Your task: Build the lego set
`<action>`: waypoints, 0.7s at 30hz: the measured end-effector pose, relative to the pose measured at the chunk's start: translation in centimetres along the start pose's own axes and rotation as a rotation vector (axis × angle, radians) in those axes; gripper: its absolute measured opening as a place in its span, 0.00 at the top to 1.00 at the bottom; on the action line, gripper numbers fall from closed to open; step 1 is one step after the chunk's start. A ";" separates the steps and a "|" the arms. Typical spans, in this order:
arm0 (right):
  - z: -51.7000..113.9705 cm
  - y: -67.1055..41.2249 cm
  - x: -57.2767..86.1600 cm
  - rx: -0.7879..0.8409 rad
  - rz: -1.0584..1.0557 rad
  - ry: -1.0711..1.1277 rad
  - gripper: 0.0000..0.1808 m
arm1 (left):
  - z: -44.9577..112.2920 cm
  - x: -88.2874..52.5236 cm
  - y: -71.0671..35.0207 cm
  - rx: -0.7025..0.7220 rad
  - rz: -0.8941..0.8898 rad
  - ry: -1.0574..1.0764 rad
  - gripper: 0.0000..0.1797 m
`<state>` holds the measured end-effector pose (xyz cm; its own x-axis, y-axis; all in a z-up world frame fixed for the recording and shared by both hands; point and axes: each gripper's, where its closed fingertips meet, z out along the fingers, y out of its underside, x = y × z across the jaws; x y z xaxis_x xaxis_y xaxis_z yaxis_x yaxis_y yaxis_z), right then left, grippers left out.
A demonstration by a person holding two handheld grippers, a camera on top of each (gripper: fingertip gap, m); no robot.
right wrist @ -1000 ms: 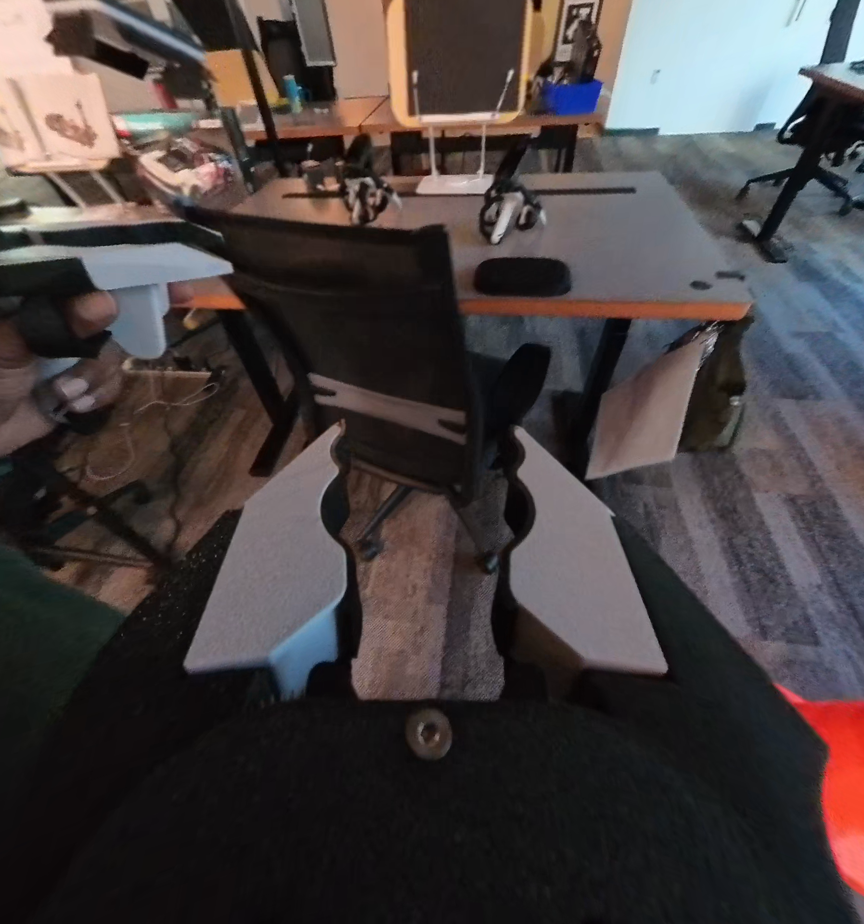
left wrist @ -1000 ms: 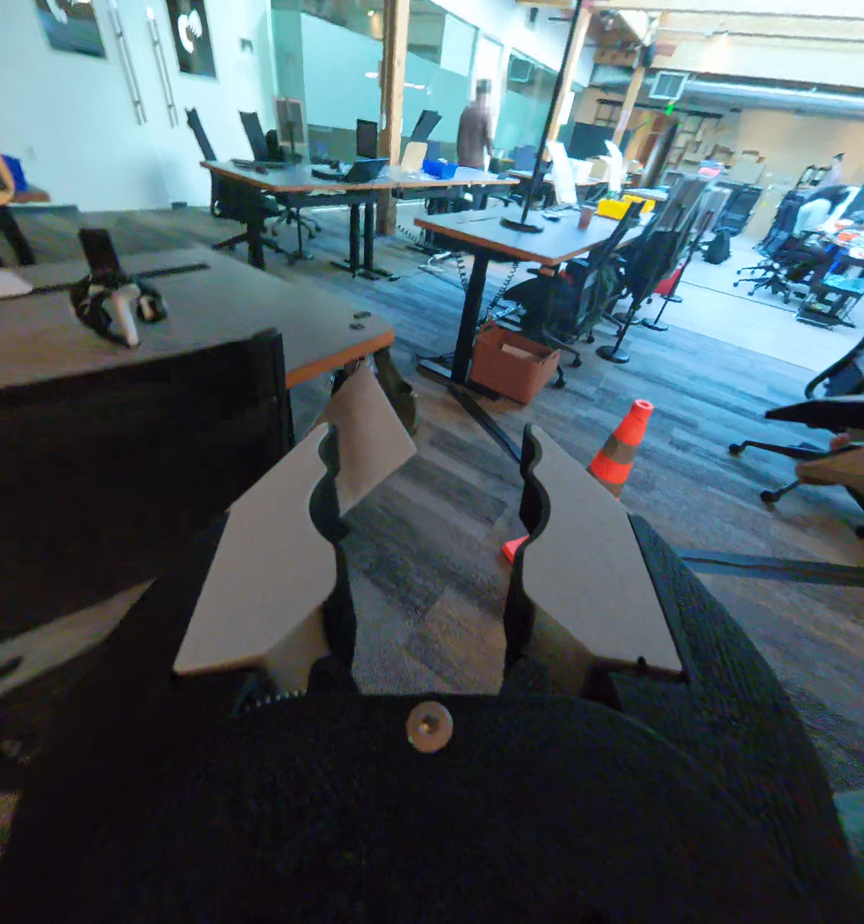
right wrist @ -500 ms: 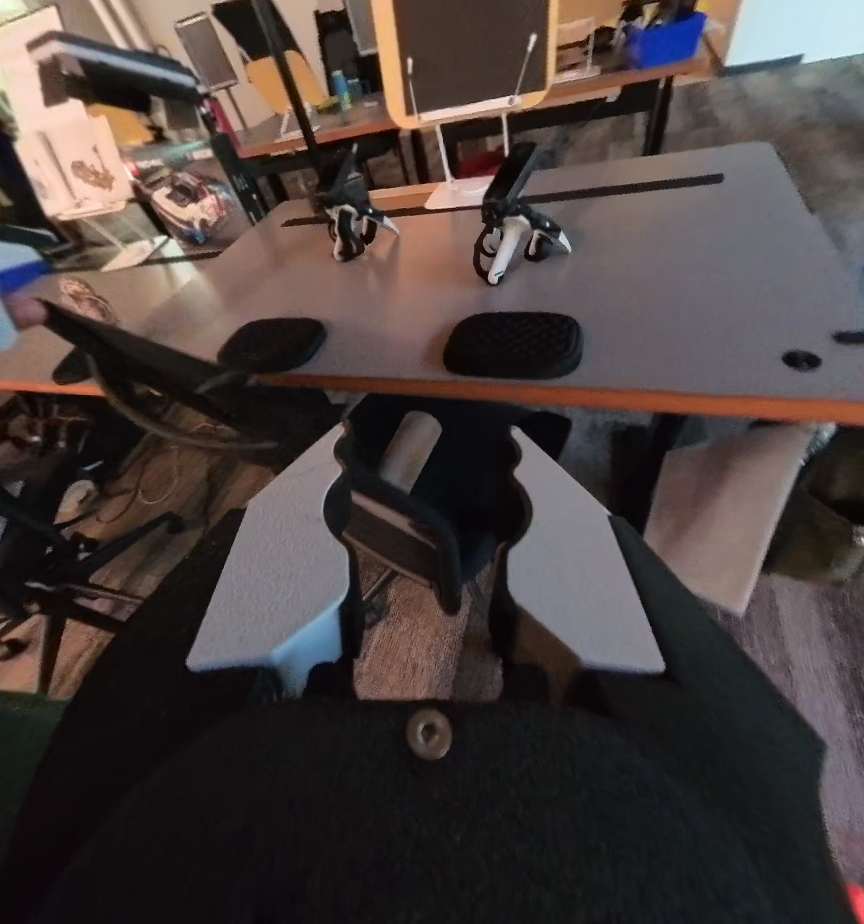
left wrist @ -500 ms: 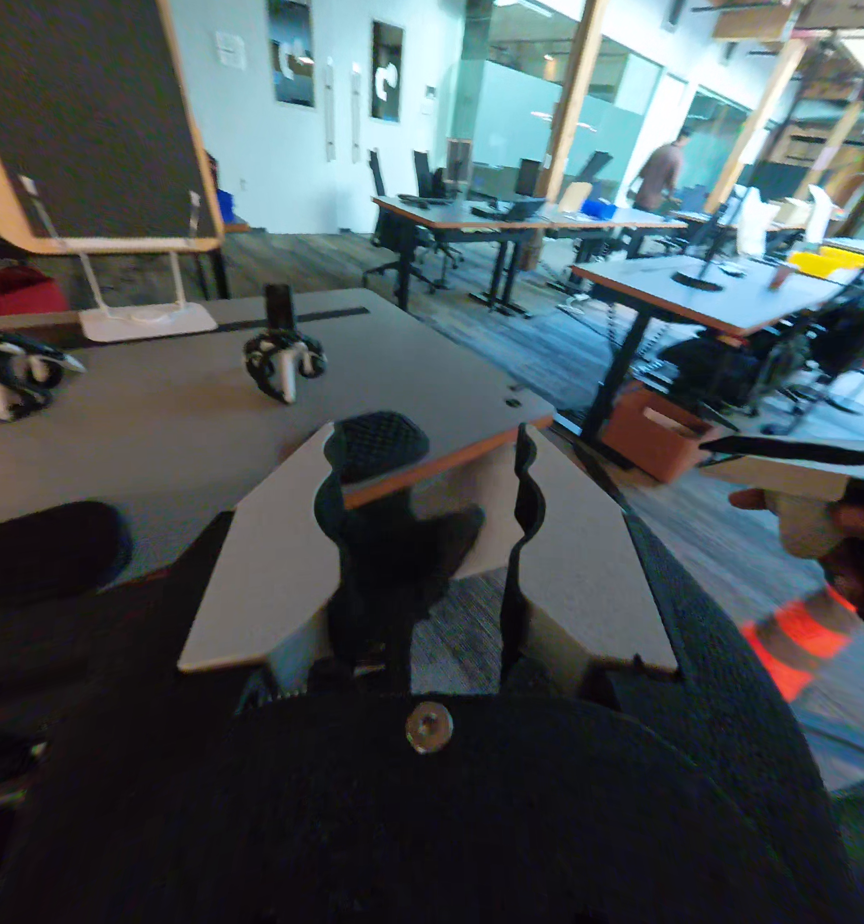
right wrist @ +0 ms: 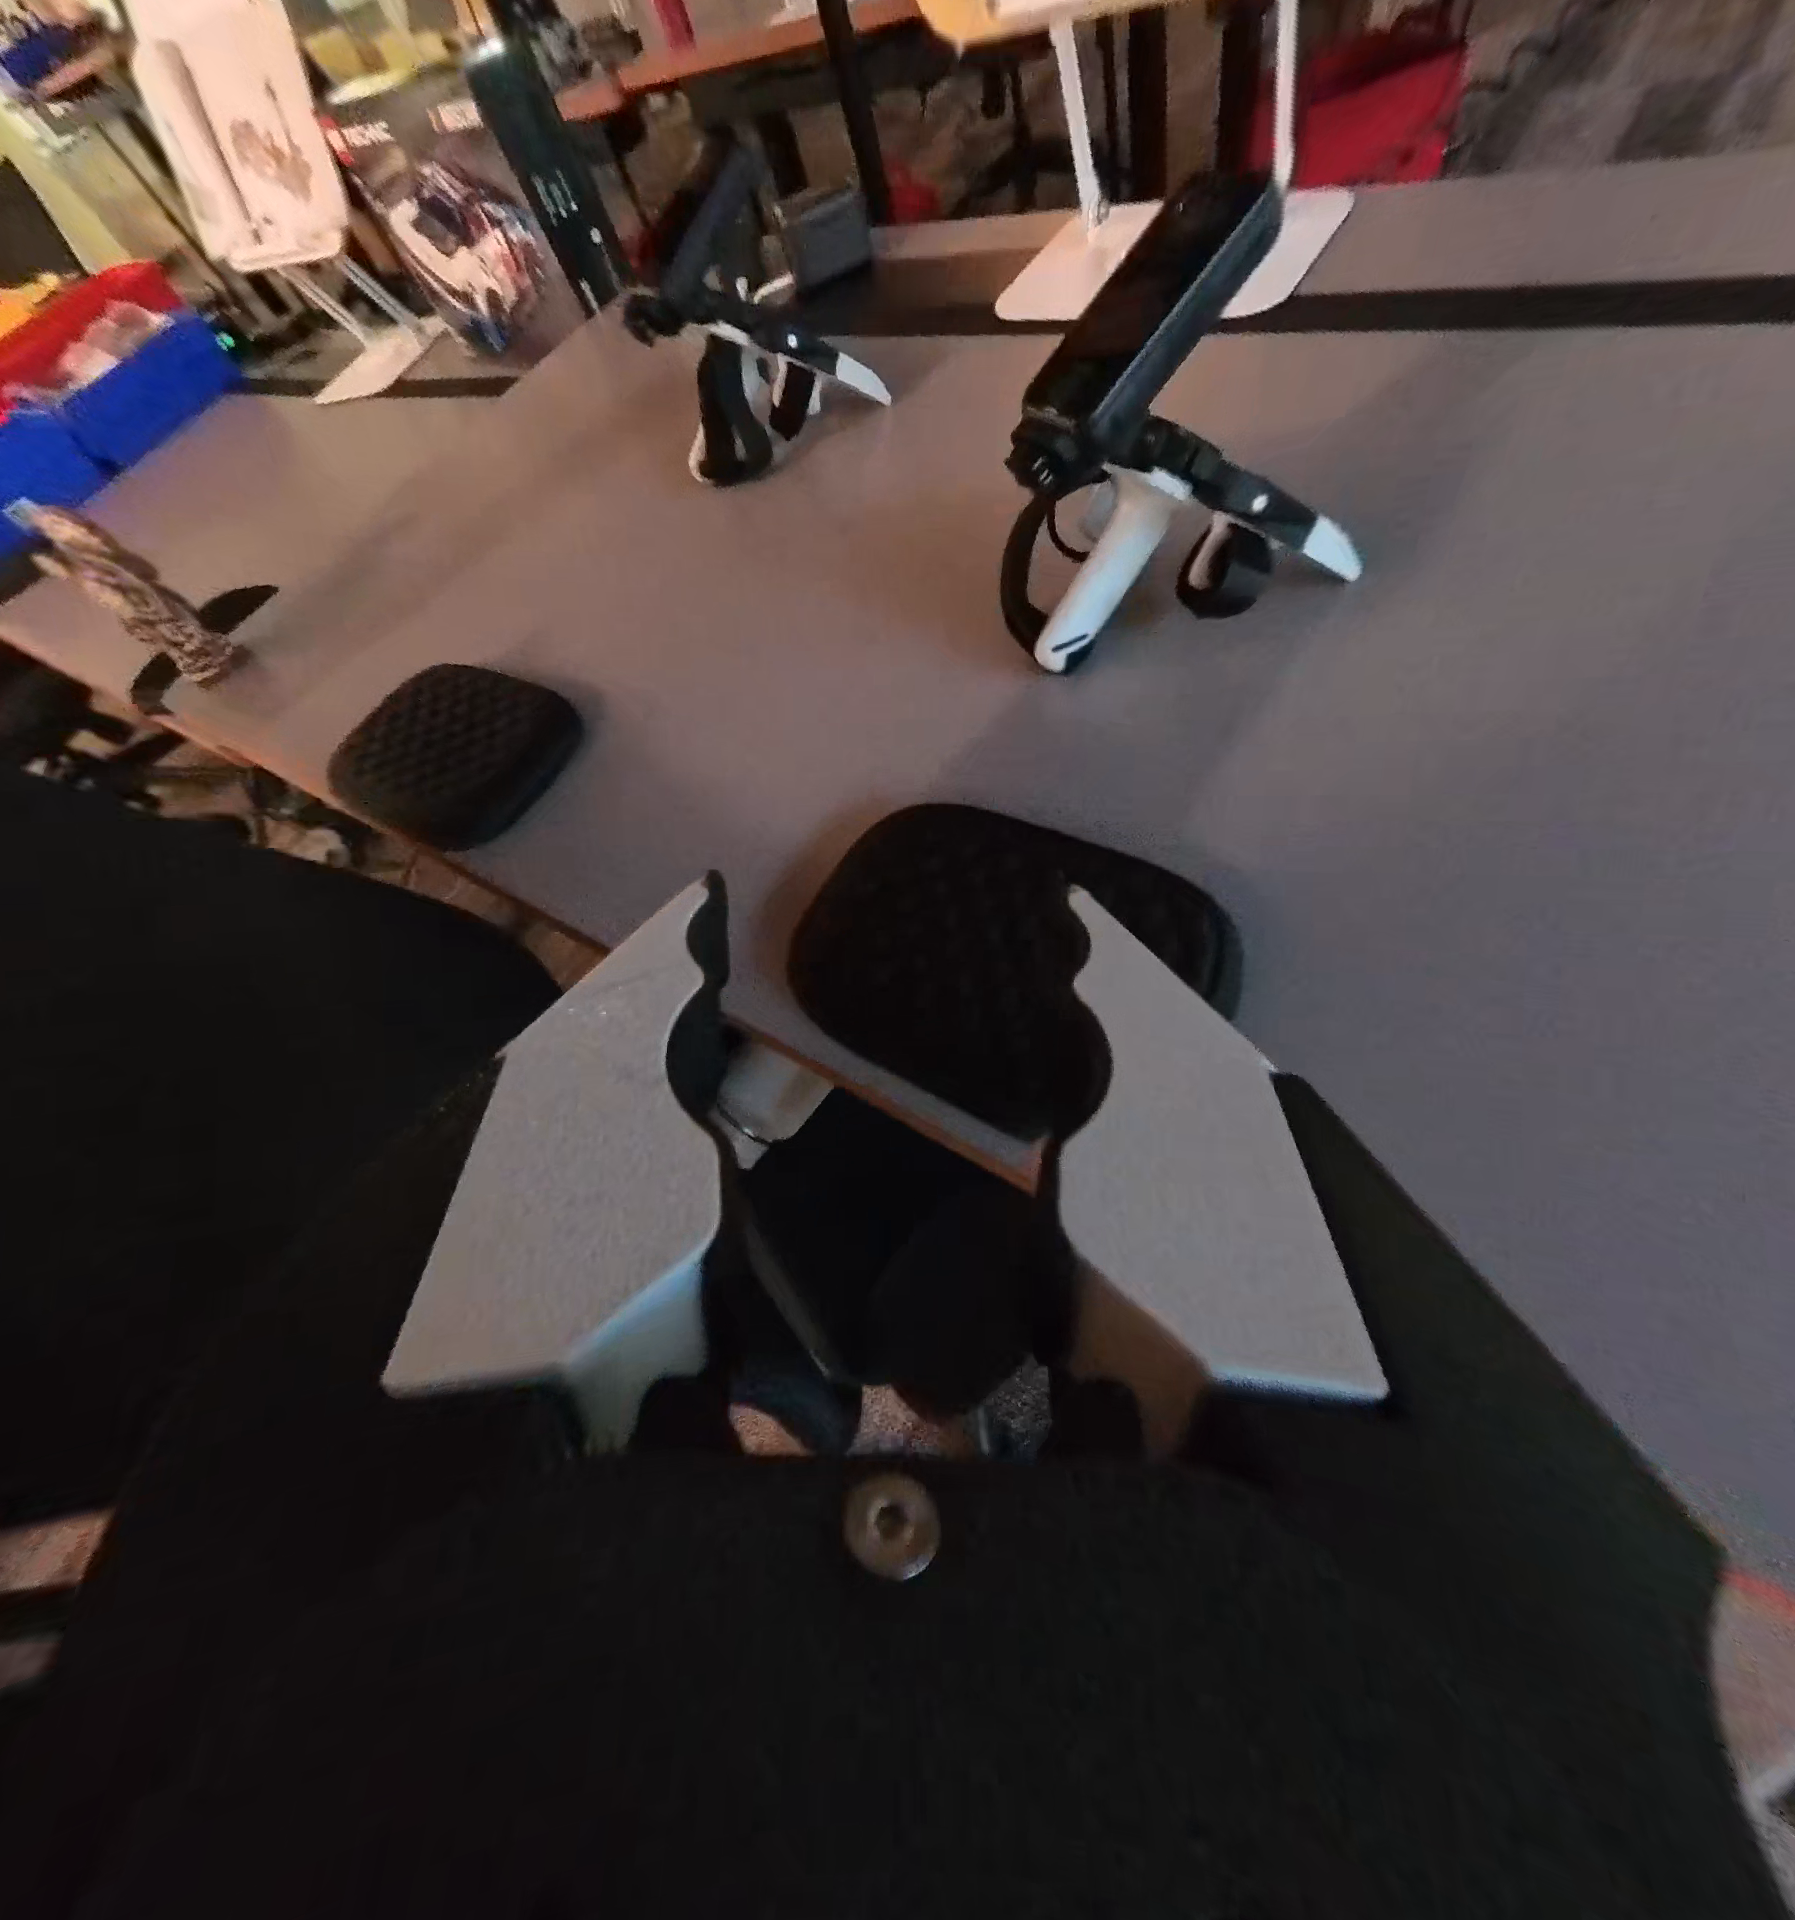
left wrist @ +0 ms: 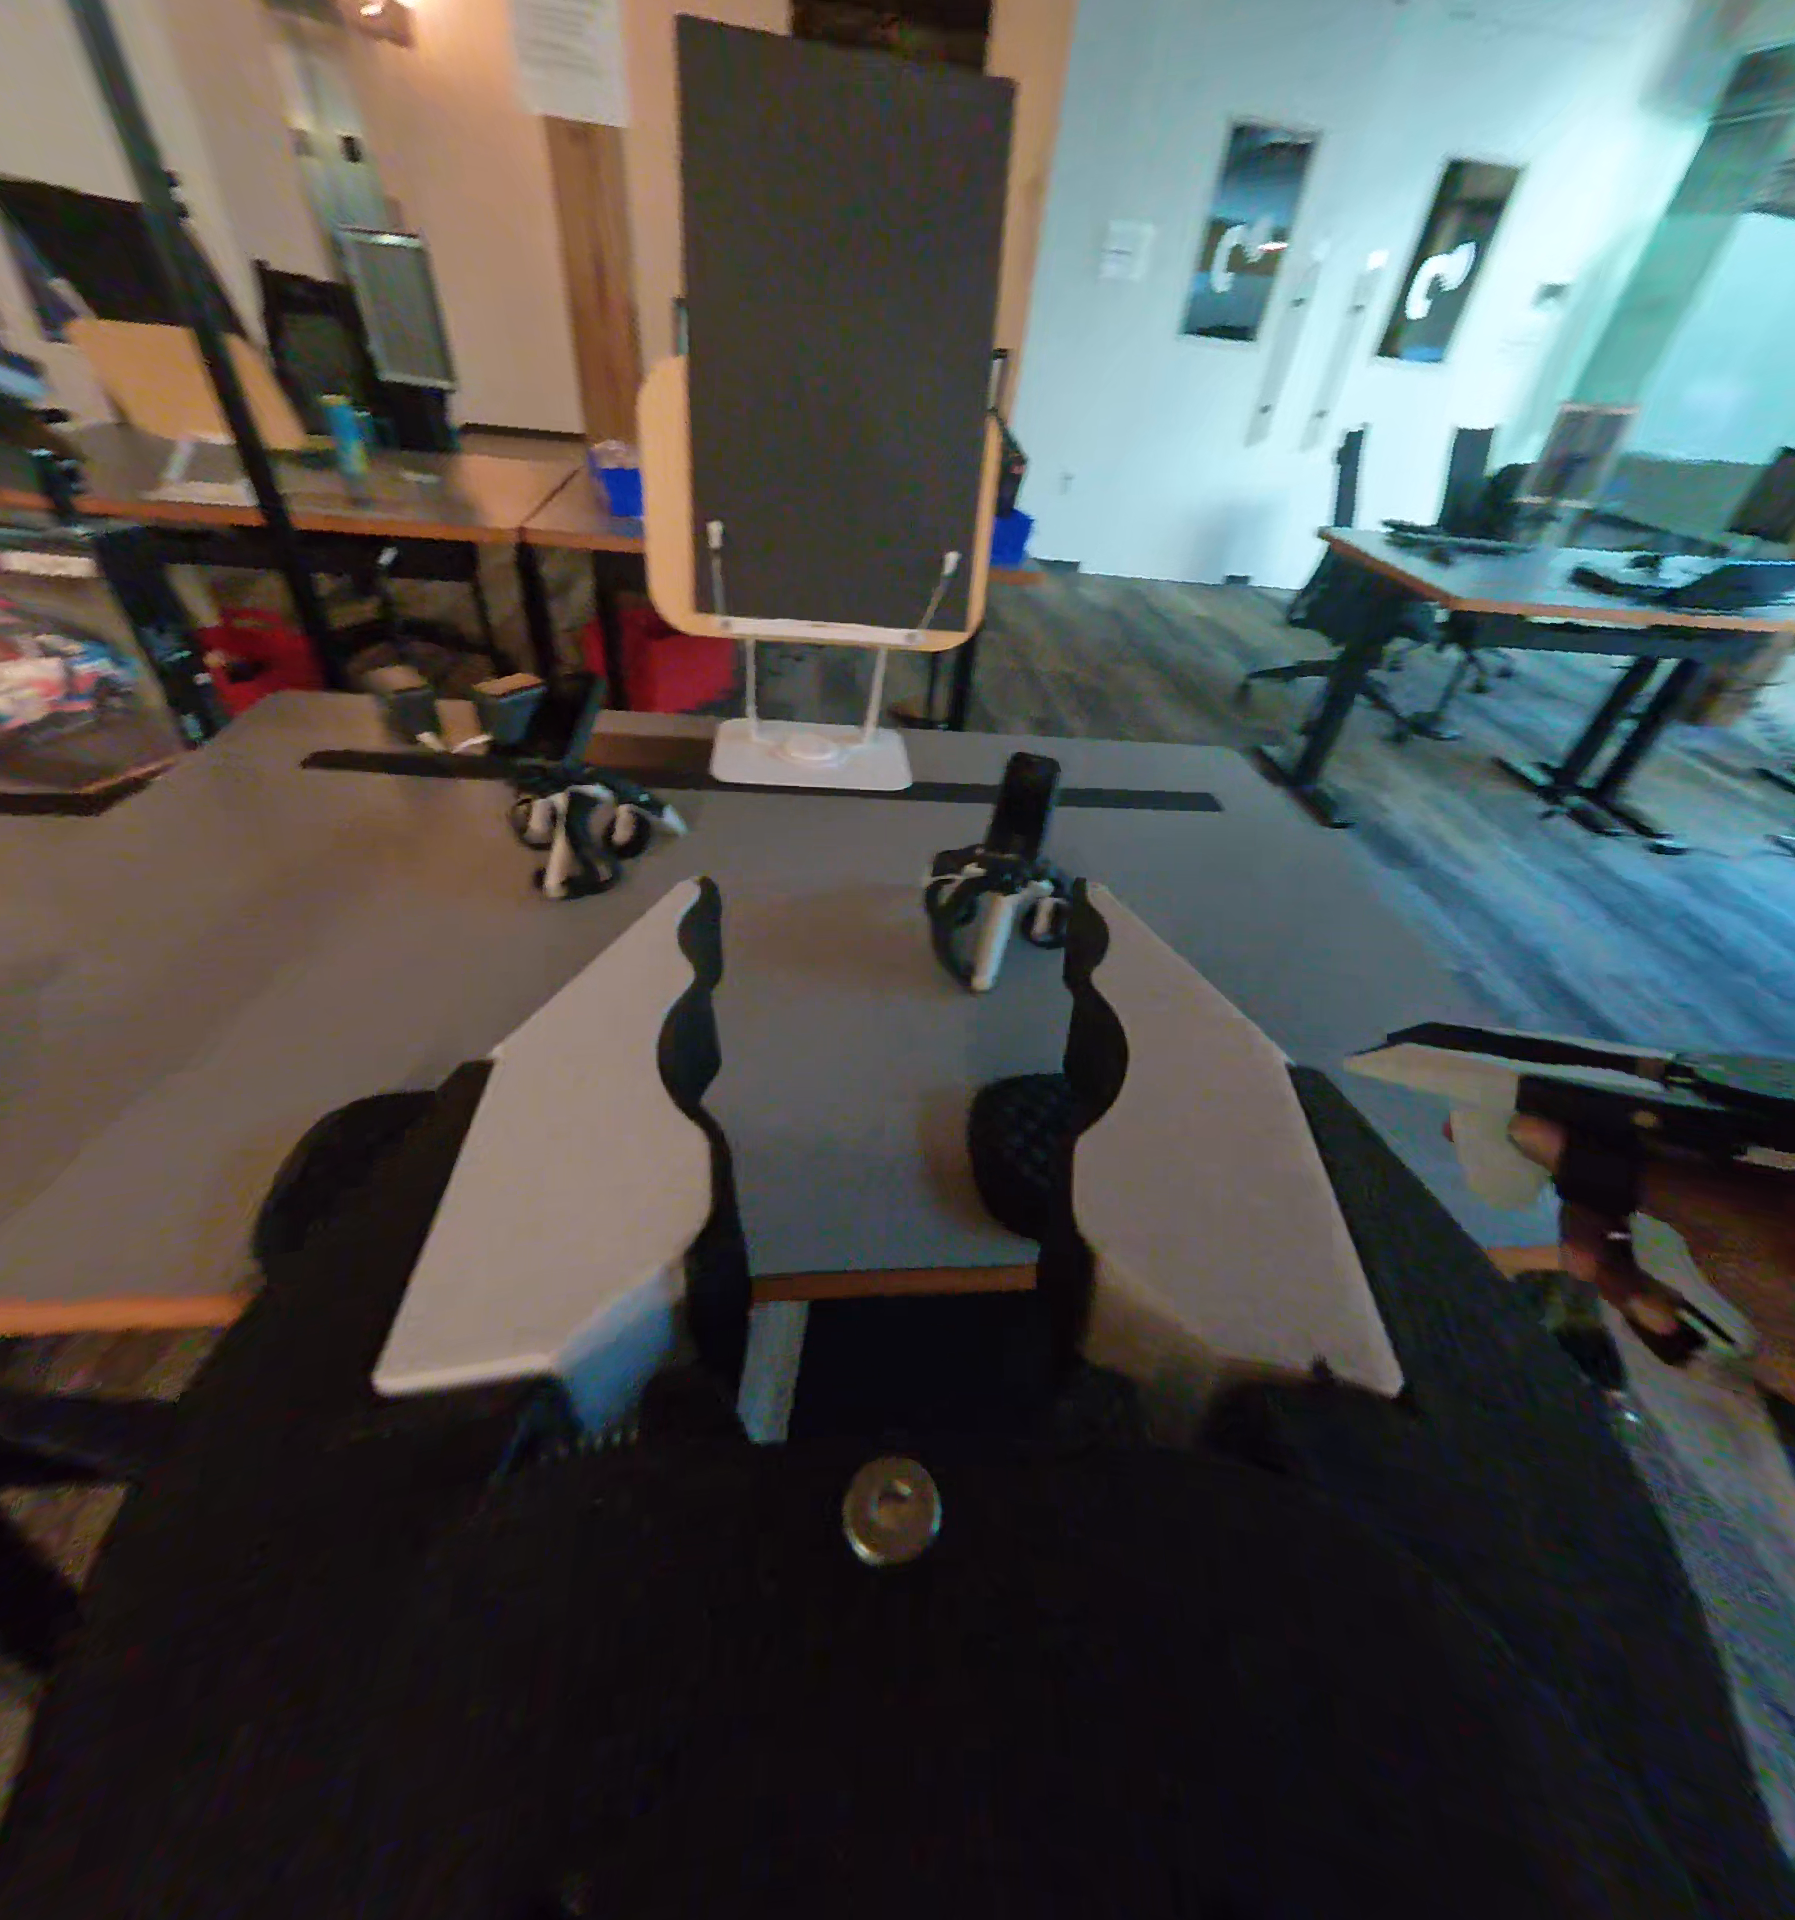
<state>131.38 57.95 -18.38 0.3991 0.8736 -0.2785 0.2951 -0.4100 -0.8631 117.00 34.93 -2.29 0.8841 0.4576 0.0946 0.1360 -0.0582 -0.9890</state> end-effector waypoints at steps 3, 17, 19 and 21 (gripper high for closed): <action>5.8 0.4 0.3 -0.048 0.034 -0.001 0.64 | -0.2 -2.2 -0.2 -0.007 0.019 -0.064 0.64; 28.4 -0.1 9.3 -0.158 0.187 0.404 0.63 | 3.6 -12.3 0.3 -0.037 0.039 -0.068 0.65; 29.8 -0.1 9.8 -0.156 0.183 0.421 0.63 | 3.7 -13.3 0.3 -0.045 0.048 -0.078 0.65; 30.5 0.0 10.4 -0.151 0.197 0.454 0.68 | 3.8 -14.4 0.4 -0.058 0.052 -0.095 0.65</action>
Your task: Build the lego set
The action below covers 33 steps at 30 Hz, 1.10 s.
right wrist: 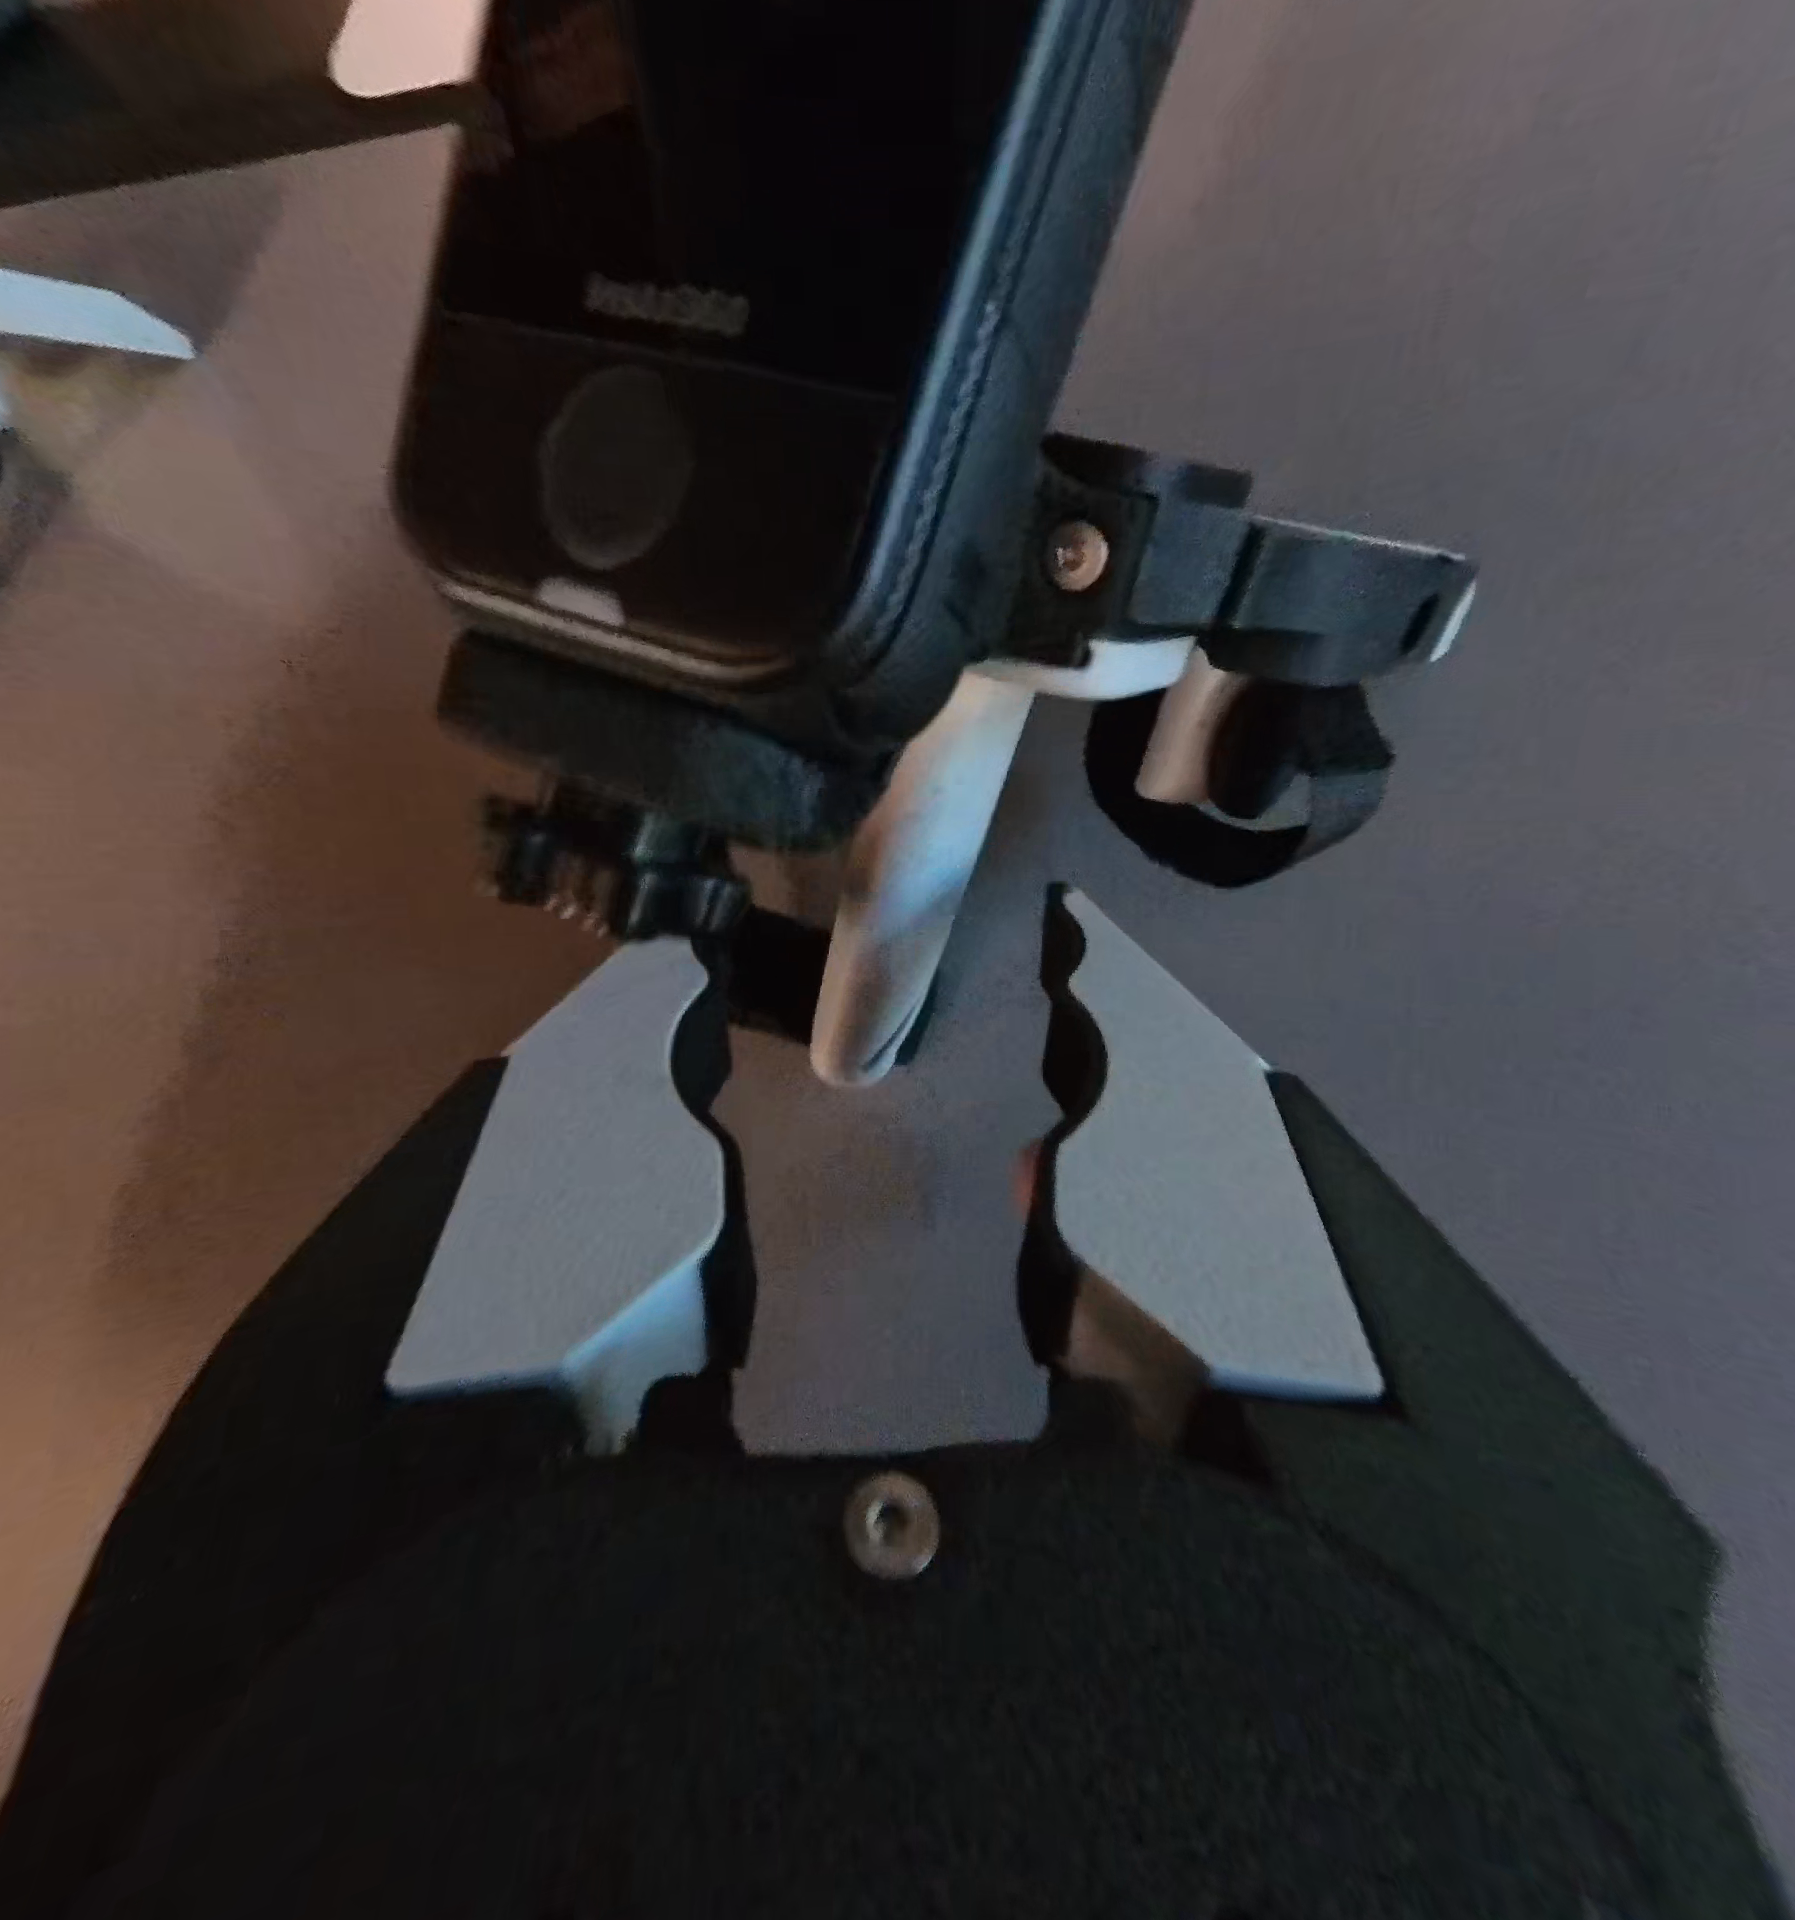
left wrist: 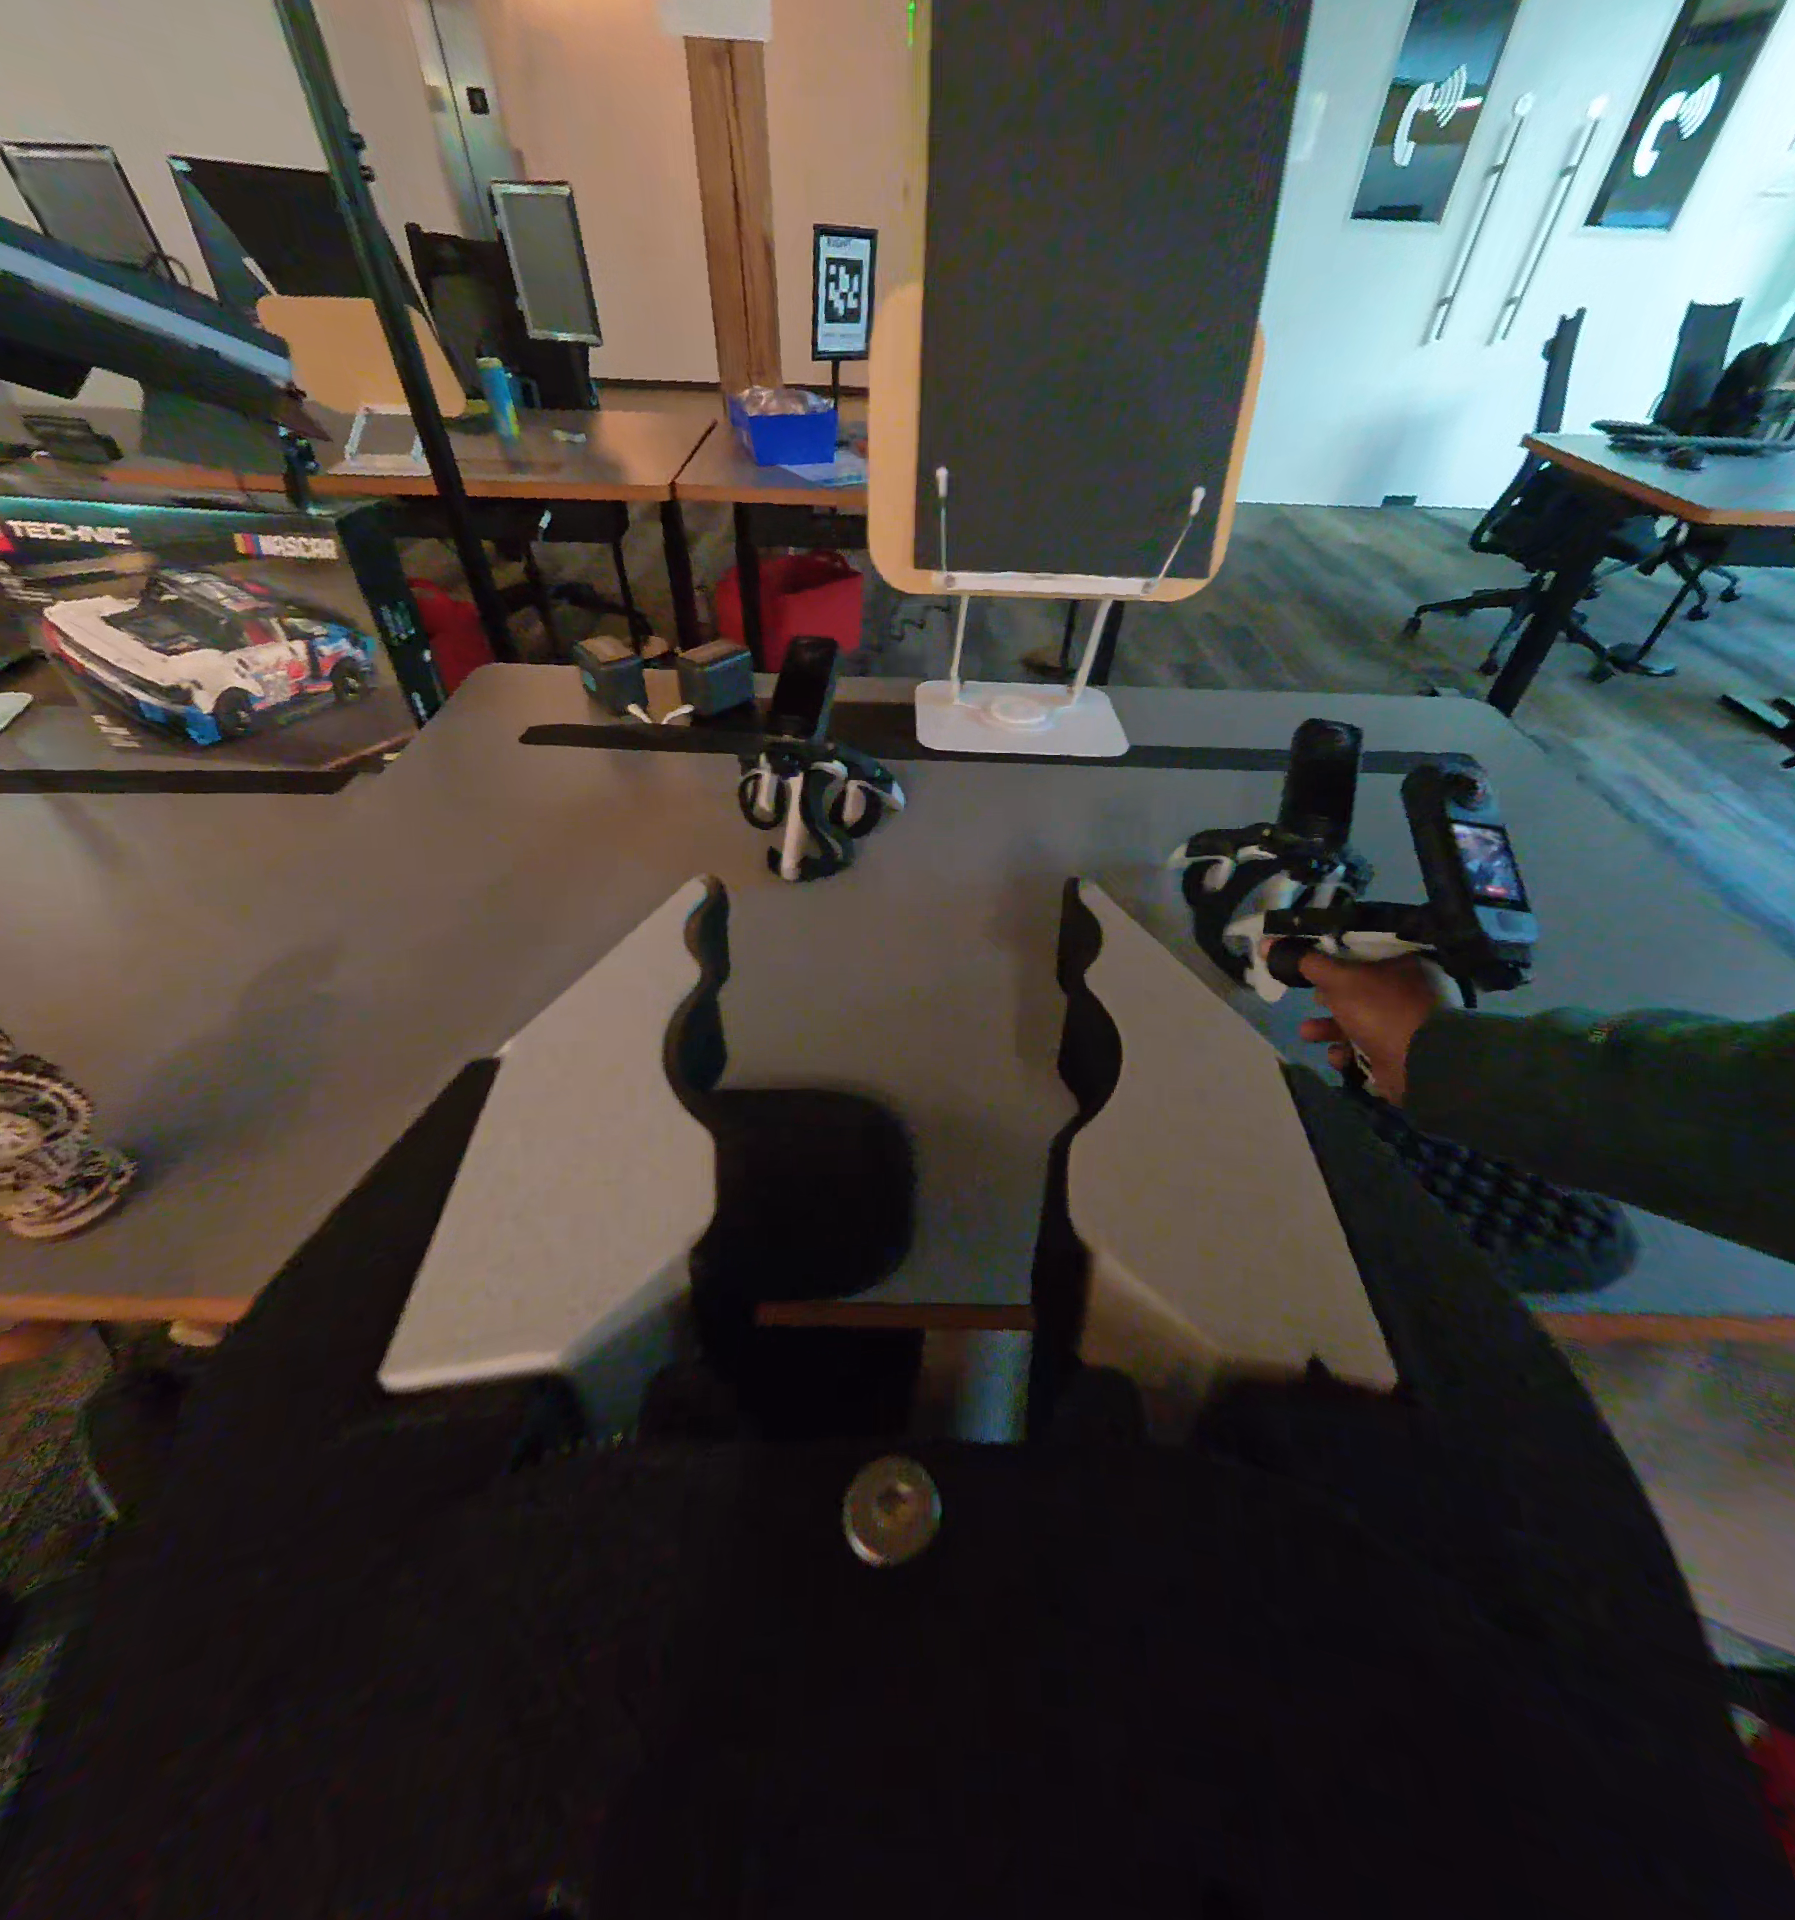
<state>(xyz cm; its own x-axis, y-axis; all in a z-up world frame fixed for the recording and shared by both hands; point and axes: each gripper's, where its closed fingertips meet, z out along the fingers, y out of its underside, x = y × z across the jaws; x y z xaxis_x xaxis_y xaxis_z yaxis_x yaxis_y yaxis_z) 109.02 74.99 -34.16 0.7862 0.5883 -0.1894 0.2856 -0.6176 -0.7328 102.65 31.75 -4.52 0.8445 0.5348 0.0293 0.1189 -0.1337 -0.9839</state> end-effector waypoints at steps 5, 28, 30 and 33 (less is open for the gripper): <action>1.4 -0.1 1.2 -0.016 0.029 0.010 0.77 | 1.1 -0.6 0.3 -0.021 -0.012 -0.040 0.66; 8.1 -7.7 7.7 0.006 -0.016 0.010 0.89 | 8.8 7.4 -0.6 -0.040 -0.050 -0.077 0.68; 8.1 -7.7 7.8 0.014 -0.016 0.016 0.87 | 9.0 7.5 -0.7 -0.041 -0.046 -0.073 0.68; 6.5 -7.5 8.1 0.033 0.008 -0.005 0.67 | 8.7 6.9 -0.8 -0.040 -0.044 -0.082 0.68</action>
